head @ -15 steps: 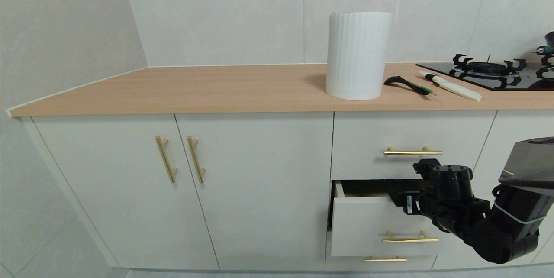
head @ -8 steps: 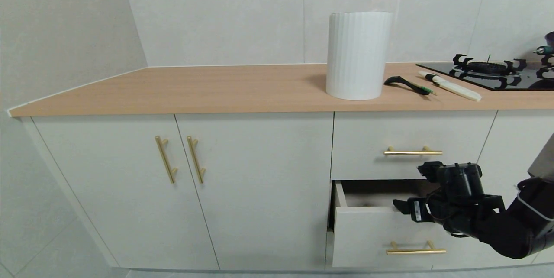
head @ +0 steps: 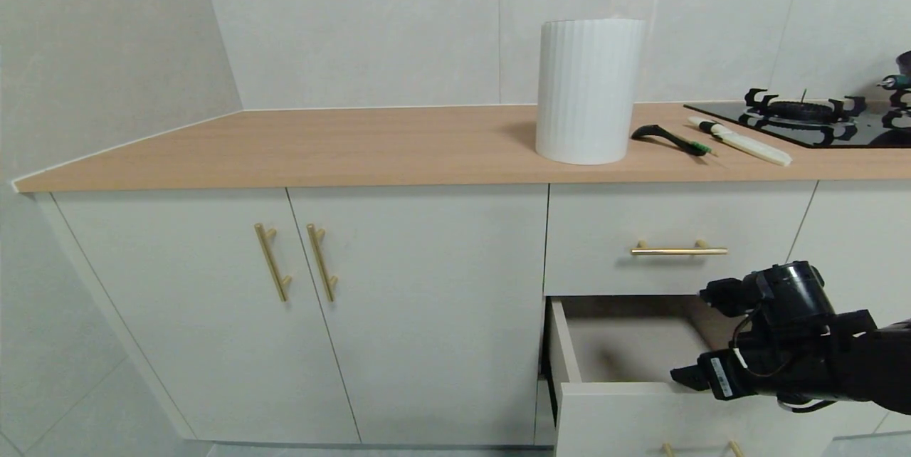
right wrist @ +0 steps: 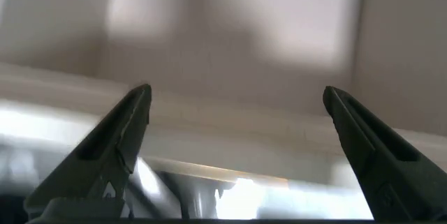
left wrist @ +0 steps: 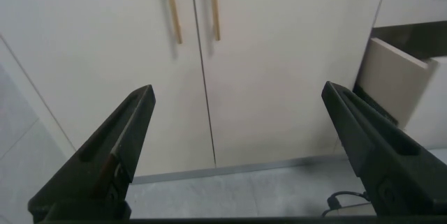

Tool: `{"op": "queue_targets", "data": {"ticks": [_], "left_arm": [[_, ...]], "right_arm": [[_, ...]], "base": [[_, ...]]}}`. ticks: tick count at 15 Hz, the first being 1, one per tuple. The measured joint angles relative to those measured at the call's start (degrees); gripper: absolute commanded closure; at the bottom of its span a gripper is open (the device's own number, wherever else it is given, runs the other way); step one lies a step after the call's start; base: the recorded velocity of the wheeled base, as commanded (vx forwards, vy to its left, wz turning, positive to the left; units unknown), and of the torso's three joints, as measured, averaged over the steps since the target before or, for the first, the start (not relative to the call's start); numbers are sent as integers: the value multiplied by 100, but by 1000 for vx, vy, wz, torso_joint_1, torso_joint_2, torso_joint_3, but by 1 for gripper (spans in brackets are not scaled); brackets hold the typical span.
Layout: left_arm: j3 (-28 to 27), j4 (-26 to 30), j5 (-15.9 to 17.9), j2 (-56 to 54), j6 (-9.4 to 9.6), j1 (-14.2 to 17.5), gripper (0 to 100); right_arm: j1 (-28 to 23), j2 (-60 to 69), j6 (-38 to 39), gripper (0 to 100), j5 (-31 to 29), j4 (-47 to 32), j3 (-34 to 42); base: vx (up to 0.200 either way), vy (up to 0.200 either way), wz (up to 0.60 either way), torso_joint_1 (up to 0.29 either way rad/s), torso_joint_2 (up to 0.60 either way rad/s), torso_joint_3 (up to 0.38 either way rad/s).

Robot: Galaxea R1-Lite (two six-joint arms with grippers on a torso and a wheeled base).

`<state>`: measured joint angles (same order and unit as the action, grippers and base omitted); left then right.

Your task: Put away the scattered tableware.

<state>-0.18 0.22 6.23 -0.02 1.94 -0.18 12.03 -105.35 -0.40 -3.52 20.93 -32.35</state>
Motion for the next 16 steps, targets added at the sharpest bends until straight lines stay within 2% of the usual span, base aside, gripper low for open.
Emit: {"op": "queue_targets", "data": {"ticks": [10,13,16], "left_arm": [[0,2,-2,0,-2,0,0],[0,2,-2,0,0,0,0],[0,2,0,0,-2,0,0]], "right_arm": [[106,623,-608,0,0,-2004,-195],[263,850,-690,0,-6,-3140,-367],[475,1067,-720,0,-2,-4731,-752]], "base": [[0,0,0,0,0,0],[0,0,0,0,0,0],[0,0,0,0,0,0]]}}
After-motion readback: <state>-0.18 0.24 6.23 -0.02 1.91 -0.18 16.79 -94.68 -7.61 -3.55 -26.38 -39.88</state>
